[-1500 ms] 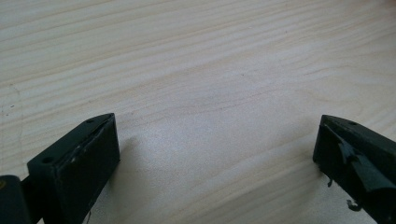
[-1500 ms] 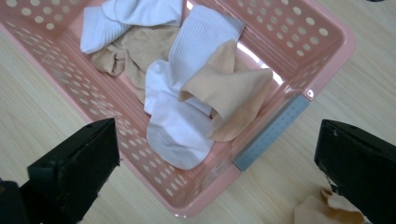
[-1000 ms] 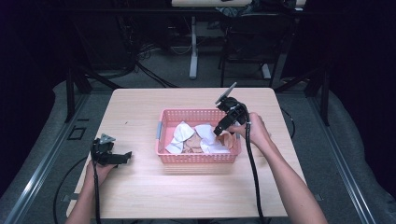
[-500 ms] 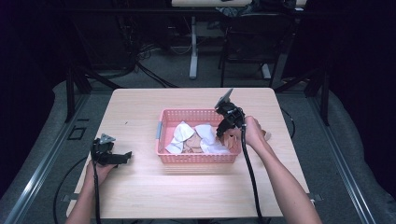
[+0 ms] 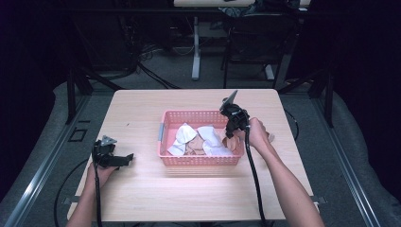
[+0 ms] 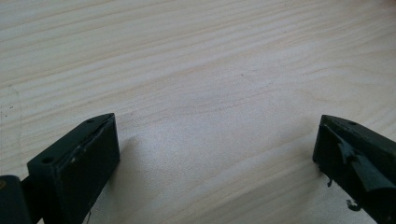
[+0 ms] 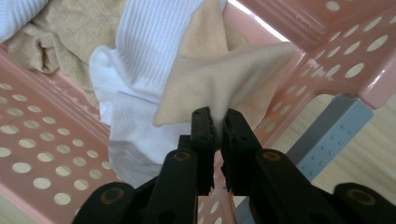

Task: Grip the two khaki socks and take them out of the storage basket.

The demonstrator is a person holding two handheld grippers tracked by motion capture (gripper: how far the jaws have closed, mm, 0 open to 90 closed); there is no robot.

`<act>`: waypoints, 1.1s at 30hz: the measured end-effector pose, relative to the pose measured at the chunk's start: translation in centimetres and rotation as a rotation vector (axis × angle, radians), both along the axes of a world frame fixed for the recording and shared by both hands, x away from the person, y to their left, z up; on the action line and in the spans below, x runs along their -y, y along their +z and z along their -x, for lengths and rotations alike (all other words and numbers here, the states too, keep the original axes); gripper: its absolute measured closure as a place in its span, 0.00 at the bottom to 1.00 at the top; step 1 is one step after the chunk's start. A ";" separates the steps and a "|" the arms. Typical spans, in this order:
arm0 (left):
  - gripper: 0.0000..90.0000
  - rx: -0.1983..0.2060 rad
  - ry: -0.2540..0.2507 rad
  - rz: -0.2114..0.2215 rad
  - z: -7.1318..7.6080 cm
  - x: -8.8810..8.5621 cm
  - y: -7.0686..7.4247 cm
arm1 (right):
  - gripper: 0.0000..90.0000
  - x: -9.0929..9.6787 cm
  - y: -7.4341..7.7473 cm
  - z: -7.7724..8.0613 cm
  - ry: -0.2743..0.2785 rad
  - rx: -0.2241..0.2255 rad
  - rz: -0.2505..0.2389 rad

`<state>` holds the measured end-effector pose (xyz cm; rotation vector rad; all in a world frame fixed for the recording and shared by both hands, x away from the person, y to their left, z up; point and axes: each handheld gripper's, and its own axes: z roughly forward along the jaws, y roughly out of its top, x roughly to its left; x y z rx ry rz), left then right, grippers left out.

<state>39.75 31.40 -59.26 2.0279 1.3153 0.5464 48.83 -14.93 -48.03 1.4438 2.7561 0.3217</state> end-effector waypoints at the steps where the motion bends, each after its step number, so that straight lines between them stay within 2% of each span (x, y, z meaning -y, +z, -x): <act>1: 0.00 0.000 0.000 0.000 0.0 0.0 0.0 | 0.94 0.0 0.0 0.1 -0.012 0.008 -0.007; 2: 0.00 0.000 0.000 0.000 0.0 0.0 0.0 | 0.95 0.1 0.3 0.1 0.010 0.001 0.003; 4: 0.00 0.000 0.000 0.000 0.0 0.0 0.0 | 0.95 0.1 0.4 0.4 0.000 0.012 -0.018; 8: 0.00 0.000 0.000 0.000 0.0 0.0 0.0 | 0.95 0.3 1.2 0.7 0.028 0.012 -0.012; 10: 0.00 0.001 0.001 0.002 0.0 0.0 0.0 | 0.95 0.4 1.5 1.0 0.032 0.025 -0.011; 13: 0.00 0.000 0.000 0.000 0.0 0.0 0.0 | 0.95 0.4 2.0 1.2 0.039 0.028 -0.024; 16: 0.00 0.001 0.001 0.001 0.0 0.0 0.0 | 0.95 0.5 3.0 1.4 0.048 0.043 -0.037; 17: 0.00 0.000 0.001 0.001 0.0 0.0 0.0 | 0.95 0.5 3.2 1.5 0.037 0.050 -0.056; 22: 0.00 0.000 0.000 0.000 0.0 0.0 0.0 | 0.95 0.6 4.8 1.9 0.065 0.065 -0.053; 29: 0.00 0.001 0.001 0.001 0.0 0.0 0.0 | 0.96 0.5 6.9 2.5 0.073 0.104 -0.062; 33: 0.00 0.000 0.001 0.001 0.0 0.0 0.0 | 0.96 0.5 7.9 2.7 0.076 0.112 -0.066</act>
